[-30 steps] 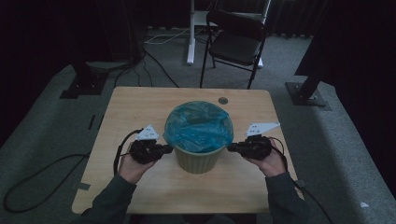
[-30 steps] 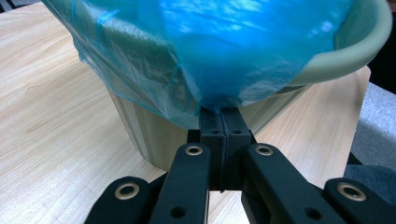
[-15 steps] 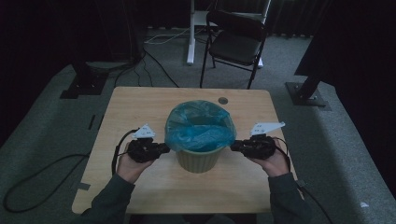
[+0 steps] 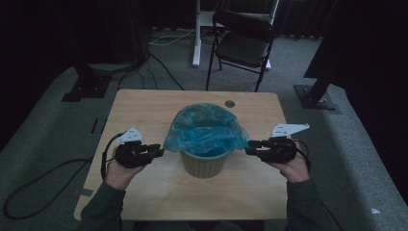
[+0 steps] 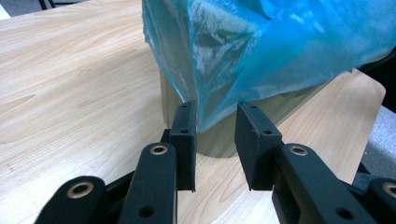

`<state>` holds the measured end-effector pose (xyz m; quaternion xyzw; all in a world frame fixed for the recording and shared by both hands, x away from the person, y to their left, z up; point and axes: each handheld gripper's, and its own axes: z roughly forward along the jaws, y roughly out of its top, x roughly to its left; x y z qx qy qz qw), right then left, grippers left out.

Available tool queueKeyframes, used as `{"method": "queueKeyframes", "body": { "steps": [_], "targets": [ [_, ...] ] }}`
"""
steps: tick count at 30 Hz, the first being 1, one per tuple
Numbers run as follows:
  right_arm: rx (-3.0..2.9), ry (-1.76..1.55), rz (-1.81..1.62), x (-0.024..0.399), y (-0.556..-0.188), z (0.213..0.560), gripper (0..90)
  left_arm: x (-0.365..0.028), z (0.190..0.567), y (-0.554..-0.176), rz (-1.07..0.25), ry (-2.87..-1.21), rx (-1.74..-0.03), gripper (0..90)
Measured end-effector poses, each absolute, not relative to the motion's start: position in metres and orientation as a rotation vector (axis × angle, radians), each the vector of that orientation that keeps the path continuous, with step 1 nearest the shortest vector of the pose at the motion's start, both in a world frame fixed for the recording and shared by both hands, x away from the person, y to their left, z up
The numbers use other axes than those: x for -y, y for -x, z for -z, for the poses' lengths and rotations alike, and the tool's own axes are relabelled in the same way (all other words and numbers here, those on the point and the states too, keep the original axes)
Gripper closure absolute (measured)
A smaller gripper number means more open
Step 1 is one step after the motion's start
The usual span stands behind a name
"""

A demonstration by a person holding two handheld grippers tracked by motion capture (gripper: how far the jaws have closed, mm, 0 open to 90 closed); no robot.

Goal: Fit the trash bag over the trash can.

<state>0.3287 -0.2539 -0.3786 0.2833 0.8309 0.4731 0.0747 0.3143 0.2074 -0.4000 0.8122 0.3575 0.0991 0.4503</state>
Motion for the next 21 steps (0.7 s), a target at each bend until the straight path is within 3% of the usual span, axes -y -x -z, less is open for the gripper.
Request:
{"method": "queueKeyframes", "body": {
  "steps": [14, 21],
  "targets": [
    [-2.422, -0.85, -1.477, 0.258, -0.329, 0.366, 54.0, -0.218, 0.38, -0.318, -0.297, -1.944, -0.885, 66.5],
    [-2.4, -0.826, -1.486, 0.253, -0.331, 0.359, 53.5, -0.209, 0.368, -0.325, -0.304, -1.91, -0.857, 65.8]
  ]
}}
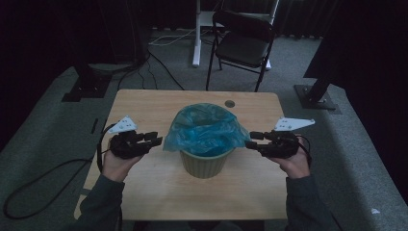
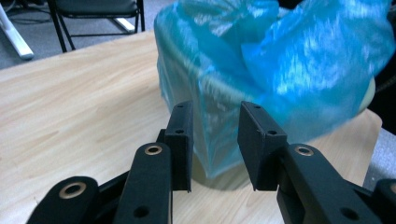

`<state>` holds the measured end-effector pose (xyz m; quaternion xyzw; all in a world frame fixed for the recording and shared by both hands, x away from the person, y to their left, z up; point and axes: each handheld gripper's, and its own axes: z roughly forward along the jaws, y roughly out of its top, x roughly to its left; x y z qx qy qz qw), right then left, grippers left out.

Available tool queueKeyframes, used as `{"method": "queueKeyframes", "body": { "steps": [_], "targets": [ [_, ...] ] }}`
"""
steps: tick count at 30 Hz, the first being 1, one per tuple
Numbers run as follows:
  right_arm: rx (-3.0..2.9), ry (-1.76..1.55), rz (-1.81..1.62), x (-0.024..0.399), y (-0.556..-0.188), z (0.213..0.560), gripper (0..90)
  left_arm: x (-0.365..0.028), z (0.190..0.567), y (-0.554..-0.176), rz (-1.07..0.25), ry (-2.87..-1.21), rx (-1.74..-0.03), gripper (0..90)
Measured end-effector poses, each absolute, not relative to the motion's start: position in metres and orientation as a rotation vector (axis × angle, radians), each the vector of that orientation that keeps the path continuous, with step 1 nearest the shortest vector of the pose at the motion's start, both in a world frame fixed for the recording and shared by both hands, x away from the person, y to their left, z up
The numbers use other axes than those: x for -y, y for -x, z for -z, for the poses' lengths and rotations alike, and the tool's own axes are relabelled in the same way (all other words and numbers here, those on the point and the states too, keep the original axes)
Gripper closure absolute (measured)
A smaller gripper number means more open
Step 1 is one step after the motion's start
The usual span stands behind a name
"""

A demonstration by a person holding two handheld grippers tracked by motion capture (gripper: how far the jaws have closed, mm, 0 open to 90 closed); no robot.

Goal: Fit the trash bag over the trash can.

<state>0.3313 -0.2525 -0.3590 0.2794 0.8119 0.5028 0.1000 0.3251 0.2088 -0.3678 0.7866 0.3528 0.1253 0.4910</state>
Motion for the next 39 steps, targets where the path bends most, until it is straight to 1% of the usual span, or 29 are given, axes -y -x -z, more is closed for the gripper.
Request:
{"method": "queueKeyframes", "body": {
  "steps": [4, 7, 10, 13, 16, 19, 22, 25, 29, 34, 39],
  "targets": [
    [-2.398, -0.811, -1.481, 0.251, -0.33, 0.355, 53.3, -0.206, 0.364, -0.332, -0.291, -1.88, -0.873, 66.1],
    [-2.381, -0.805, -1.488, 0.252, -0.328, 0.352, 53.6, -0.198, 0.367, -0.333, -0.281, -1.915, -0.858, 66.1],
    [-2.36, -0.816, -1.499, 0.256, -0.329, 0.349, 57.8, -0.192, 0.37, -0.33, -0.272, -1.936, -0.833, 66.3],
    [-2.328, -0.836, -1.5, 0.259, -0.33, 0.345, 64.8, -0.189, 0.372, -0.328, -0.27, -1.945, -0.822, 66.4],
    [-2.291, -0.88, -1.492, 0.259, -0.335, 0.342, 67.1, -0.188, 0.374, -0.327, -0.274, -1.957, -0.82, 66.3],
    [-2.28, -0.915, -1.481, 0.252, -0.342, 0.34, 66.4, -0.189, 0.375, -0.326, -0.267, -1.956, -0.824, 66.3],
    [-2.307, -0.916, -1.469, 0.242, -0.347, 0.34, 62.5, -0.189, 0.375, -0.324, -0.256, -1.952, -0.818, 66.3],
    [-2.355, -0.894, -1.462, 0.231, -0.348, 0.342, 61.9, -0.187, 0.375, -0.32, -0.248, -1.958, -0.799, 66.0],
    [-2.424, -0.854, -1.451, 0.222, -0.343, 0.35, 61.6, -0.184, 0.376, -0.314, -0.235, -1.975, -0.776, 65.4],
    [-2.475, -0.841, -1.446, 0.221, -0.336, 0.361, 58.5, -0.182, 0.381, -0.309, -0.219, -1.997, -0.767, 63.9],
    [-2.495, -0.83, -1.458, 0.221, -0.331, 0.368, 58.0, -0.182, 0.386, -0.306, -0.2, -2.004, -0.76, 62.8]
  ]
}}
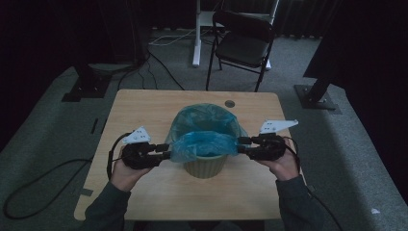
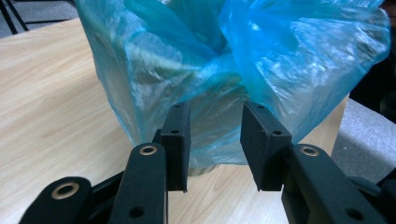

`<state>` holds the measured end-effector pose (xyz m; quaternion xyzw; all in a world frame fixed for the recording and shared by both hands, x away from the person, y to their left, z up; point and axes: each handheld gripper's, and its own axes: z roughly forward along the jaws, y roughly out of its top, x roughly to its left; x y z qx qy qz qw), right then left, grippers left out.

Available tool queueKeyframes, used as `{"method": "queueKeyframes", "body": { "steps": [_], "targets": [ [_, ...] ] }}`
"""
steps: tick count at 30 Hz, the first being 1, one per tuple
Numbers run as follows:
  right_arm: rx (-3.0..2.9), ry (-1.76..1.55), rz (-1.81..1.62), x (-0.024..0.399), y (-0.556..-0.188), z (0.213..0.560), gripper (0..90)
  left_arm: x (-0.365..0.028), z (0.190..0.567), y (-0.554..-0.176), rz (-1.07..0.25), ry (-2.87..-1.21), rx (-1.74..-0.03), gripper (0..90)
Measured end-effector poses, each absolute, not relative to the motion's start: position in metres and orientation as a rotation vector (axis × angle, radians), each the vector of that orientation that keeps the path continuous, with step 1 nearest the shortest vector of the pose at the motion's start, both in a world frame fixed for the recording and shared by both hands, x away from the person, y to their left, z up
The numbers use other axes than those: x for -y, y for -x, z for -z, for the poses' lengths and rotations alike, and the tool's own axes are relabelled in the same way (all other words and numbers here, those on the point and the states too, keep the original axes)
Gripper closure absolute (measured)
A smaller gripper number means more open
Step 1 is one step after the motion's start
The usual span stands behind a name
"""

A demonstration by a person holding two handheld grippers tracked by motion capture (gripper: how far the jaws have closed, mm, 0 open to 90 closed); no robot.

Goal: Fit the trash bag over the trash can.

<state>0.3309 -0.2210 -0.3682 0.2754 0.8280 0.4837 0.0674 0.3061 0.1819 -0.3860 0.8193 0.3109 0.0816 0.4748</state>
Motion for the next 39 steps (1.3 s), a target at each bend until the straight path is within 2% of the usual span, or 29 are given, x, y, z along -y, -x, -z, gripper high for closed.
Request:
{"method": "queueKeyframes", "body": {
  "steps": [5, 10, 13, 16, 19, 25, 31, 39],
  "targets": [
    [-2.515, -0.804, -1.432, 0.219, -0.325, 0.373, 60.8, -0.178, 0.395, -0.305, -0.177, -2.036, -0.749, 62.1],
    [-2.516, -0.782, -1.405, 0.218, -0.323, 0.373, 75.7, -0.173, 0.401, -0.306, -0.153, -2.039, -0.736, 62.8],
    [-2.53, -0.761, -1.409, 0.218, -0.321, 0.373, 83.3, -0.17, 0.4, -0.304, -0.159, -2.042, -0.711, 72.8],
    [-2.559, -0.725, -1.39, 0.217, -0.319, 0.374, 86.6, -0.168, 0.399, -0.303, -0.171, -2.044, -0.694, 84.4],
    [-2.579, -0.712, -1.364, 0.216, -0.317, 0.377, 89.7, -0.169, 0.4, -0.304, -0.179, -2.049, -0.699, 89.6],
    [-2.57, -0.747, -1.358, 0.224, -0.318, 0.381, 88.8, -0.177, 0.401, -0.305, -0.193, -2.038, -0.731, 89.5],
    [-2.462, -0.792, -1.441, 0.232, -0.319, 0.367, 74.2, -0.189, 0.391, -0.308, -0.188, -1.96, -0.74, 77.4],
    [-2.419, -0.801, -1.52, 0.227, -0.326, 0.352, 65.6, -0.201, 0.376, -0.312, -0.174, -1.859, -0.759, 67.2]
  ]
}}
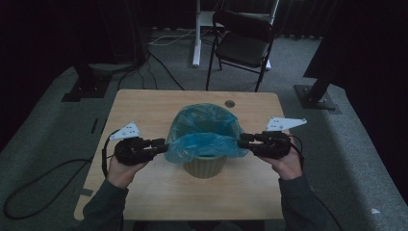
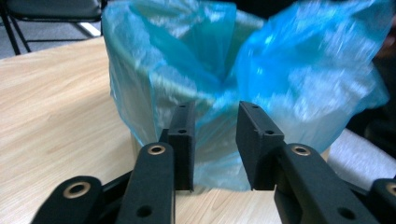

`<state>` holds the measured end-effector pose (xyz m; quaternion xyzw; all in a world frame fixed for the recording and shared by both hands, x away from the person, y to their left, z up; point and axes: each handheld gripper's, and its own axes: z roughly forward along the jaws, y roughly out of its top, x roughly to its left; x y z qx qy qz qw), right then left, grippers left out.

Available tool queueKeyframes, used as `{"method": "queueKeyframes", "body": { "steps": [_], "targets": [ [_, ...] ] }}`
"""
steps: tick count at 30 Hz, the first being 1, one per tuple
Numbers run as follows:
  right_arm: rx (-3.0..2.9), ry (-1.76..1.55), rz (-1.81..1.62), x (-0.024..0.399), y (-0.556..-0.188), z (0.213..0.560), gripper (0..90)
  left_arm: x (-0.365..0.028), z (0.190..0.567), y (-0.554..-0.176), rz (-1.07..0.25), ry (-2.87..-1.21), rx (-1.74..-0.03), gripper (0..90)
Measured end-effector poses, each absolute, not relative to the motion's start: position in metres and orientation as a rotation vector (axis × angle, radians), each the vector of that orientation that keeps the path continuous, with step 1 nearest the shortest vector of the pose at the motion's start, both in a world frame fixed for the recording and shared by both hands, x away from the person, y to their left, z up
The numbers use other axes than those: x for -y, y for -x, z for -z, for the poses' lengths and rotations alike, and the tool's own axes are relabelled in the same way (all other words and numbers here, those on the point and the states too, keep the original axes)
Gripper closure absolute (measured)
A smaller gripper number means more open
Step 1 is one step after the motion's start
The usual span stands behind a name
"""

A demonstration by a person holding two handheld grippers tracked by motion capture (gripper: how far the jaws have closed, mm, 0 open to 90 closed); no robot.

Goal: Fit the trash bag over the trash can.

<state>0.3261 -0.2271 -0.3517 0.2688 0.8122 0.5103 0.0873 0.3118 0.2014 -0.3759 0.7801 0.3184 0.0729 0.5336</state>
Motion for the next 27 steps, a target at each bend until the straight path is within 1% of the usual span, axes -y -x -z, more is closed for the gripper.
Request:
{"method": "queueKeyframes", "body": {
  "steps": [5, 10, 13, 15, 19, 21, 24, 27],
  "targets": [
    [-2.438, -0.774, -1.541, 0.218, -0.328, 0.35, 63.0, -0.2, 0.371, -0.314, -0.101, -1.799, -0.725, 63.7],
    [-2.466, -0.75, -1.525, 0.212, -0.328, 0.353, 62.4, -0.189, 0.372, -0.315, -0.067, -1.824, -0.692, 57.0],
    [-2.475, -0.748, -1.524, 0.212, -0.327, 0.355, 62.3, -0.181, 0.373, -0.314, -0.057, -1.854, -0.674, 56.2],
    [-2.49, -0.732, -1.524, 0.212, -0.325, 0.357, 61.5, -0.175, 0.375, -0.313, -0.061, -1.884, -0.66, 63.0],
    [-2.517, -0.715, -1.518, 0.211, -0.321, 0.36, 61.4, -0.164, 0.379, -0.307, -0.094, -1.944, -0.625, 79.9],
    [-2.52, -0.7, -1.503, 0.211, -0.32, 0.361, 61.0, -0.162, 0.38, -0.305, -0.104, -1.961, -0.616, 85.3],
    [-2.5, -0.709, -1.508, 0.213, -0.322, 0.358, 58.4, -0.161, 0.382, -0.305, -0.113, -1.975, -0.618, 88.4],
    [-2.482, -0.712, -1.519, 0.216, -0.325, 0.353, 57.4, -0.162, 0.383, -0.306, -0.115, -1.977, -0.624, 88.8]
  ]
}}
